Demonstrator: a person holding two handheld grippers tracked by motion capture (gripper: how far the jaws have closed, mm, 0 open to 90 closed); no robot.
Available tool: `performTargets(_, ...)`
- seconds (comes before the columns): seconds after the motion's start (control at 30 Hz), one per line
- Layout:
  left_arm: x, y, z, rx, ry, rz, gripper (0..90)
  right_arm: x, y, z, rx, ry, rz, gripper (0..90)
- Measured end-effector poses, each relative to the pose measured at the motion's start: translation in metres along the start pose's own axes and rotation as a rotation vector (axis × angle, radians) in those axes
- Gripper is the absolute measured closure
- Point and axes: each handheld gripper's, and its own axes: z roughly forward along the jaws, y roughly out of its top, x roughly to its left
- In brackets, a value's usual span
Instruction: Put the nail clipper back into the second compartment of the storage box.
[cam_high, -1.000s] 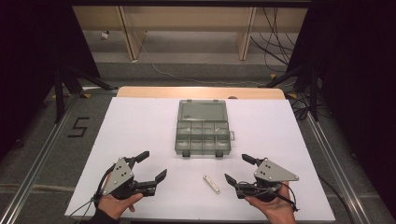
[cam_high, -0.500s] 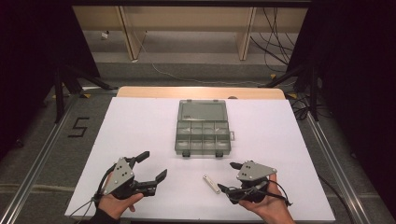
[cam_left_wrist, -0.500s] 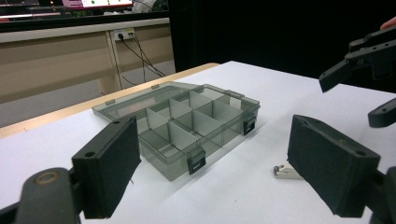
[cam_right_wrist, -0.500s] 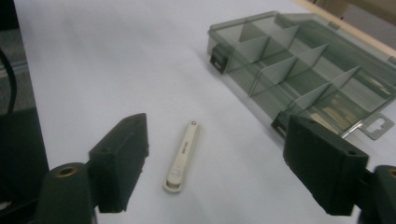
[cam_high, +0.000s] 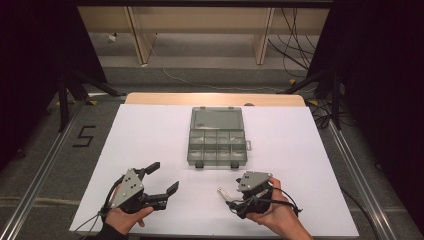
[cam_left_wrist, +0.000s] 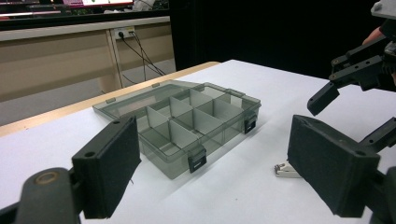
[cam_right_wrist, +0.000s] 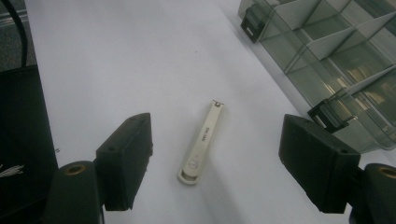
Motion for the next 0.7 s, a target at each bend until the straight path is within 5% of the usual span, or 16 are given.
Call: performTargets(0.7,0.001,0.0,0.0,0.0,-0.001,0.009,16.4,-0.009,0.02,0.021,0.182,0.061,-0.022,32.8)
